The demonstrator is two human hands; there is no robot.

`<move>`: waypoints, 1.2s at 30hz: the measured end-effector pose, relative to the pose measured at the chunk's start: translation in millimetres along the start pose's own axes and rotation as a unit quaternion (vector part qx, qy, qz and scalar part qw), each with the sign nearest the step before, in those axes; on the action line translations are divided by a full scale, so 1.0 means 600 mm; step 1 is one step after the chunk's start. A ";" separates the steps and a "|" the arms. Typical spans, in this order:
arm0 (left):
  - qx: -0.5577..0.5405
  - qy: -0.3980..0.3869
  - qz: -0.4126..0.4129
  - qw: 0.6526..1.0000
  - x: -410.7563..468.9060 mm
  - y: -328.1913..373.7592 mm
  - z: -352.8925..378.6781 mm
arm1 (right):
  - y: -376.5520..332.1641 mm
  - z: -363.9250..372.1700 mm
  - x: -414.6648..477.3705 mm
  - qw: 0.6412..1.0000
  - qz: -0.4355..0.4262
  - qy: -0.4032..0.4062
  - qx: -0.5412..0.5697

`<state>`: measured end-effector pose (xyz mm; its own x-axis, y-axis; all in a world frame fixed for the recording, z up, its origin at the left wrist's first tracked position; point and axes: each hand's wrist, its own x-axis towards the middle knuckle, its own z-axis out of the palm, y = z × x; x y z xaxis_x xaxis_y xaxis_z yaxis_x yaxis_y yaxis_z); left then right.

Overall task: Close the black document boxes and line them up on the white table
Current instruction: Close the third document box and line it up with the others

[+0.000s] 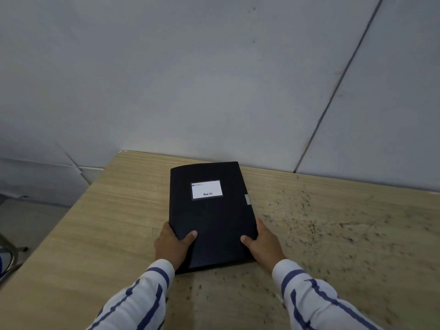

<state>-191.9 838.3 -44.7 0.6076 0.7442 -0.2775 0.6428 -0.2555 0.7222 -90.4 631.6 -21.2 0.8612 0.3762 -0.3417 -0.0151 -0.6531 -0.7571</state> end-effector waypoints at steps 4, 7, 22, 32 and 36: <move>-0.008 -0.032 0.036 0.999 -0.018 0.012 0.003 | 0.014 -0.015 -0.037 0.999 0.014 0.025 0.016; -0.007 -0.056 0.061 0.997 -0.035 0.035 0.014 | 0.029 -0.036 -0.061 0.998 0.023 0.051 0.025; -0.018 -0.132 0.133 0.982 -0.186 0.220 0.218 | 0.192 -0.281 -0.145 0.986 0.074 0.145 0.040; -0.039 -0.160 0.127 0.978 -0.403 0.354 0.468 | 0.416 -0.552 -0.221 0.984 0.069 0.159 0.049; -0.045 -0.169 0.124 0.977 -0.471 0.404 0.551 | 0.489 -0.641 -0.244 0.982 0.072 0.162 0.059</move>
<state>-53.5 361.9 -0.7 0.8687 0.4162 -0.2686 0.4212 -0.3352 0.8427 -25.4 132.2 20.4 0.9618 0.0439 -0.2703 -0.1919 -0.5960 -0.7797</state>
